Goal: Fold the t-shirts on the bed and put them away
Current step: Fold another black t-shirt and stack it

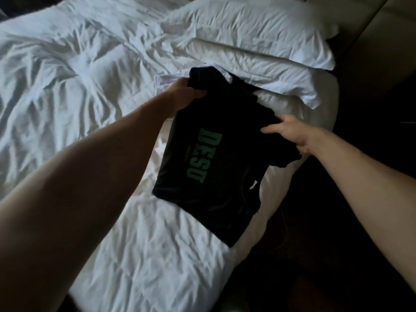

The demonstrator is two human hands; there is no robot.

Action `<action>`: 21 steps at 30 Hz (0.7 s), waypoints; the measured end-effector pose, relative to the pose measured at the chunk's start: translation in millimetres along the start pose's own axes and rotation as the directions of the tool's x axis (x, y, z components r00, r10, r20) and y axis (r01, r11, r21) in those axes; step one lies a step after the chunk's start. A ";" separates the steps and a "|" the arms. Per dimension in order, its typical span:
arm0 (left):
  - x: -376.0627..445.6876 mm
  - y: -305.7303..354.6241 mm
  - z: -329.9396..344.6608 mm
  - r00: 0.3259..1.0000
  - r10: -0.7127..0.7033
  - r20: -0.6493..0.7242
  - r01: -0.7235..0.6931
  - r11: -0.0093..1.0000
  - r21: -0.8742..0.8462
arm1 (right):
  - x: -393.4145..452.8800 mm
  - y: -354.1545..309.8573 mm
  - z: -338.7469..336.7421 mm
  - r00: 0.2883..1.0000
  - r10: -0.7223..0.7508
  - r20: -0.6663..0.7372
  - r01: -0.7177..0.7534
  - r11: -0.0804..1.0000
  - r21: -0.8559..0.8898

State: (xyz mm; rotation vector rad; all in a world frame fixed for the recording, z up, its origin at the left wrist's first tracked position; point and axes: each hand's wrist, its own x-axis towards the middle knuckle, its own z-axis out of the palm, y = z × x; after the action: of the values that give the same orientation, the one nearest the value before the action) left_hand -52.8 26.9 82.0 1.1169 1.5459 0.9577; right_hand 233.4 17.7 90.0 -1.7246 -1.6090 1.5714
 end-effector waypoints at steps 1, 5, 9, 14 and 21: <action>4.3 7.5 3.1 1.000 0.014 0.009 -0.014 1.000 -0.004 | -0.8 -3.8 -6.9 1.000 -0.002 -0.025 0.003 1.000 0.008; 9.5 26.8 5.1 0.997 0.054 0.047 -0.053 0.998 -0.024 | -14.7 -17.1 -16.4 0.997 -0.045 -0.055 0.046 0.999 0.018; -16.8 15.2 -9.0 0.994 0.058 0.097 -0.051 0.996 -0.076 | -41.8 -11.6 8.8 0.998 -0.059 -0.021 0.060 0.998 0.029; -78.0 -41.1 -40.9 0.983 -0.051 0.177 0.070 0.992 -0.106 | -76.0 17.6 64.7 0.990 0.001 0.140 -0.001 1.000 0.000; -144.9 -104.9 -81.8 0.943 -0.241 0.230 0.221 0.969 0.111 | -105.7 61.0 139.1 0.918 0.121 0.379 -0.105 0.993 -0.061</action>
State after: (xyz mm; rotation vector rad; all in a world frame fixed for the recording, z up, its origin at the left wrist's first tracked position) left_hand -137.1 -145.3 38.2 1.0409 1.4878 0.5798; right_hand 173.0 -150.9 43.7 -1.6284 -1.7467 2.0493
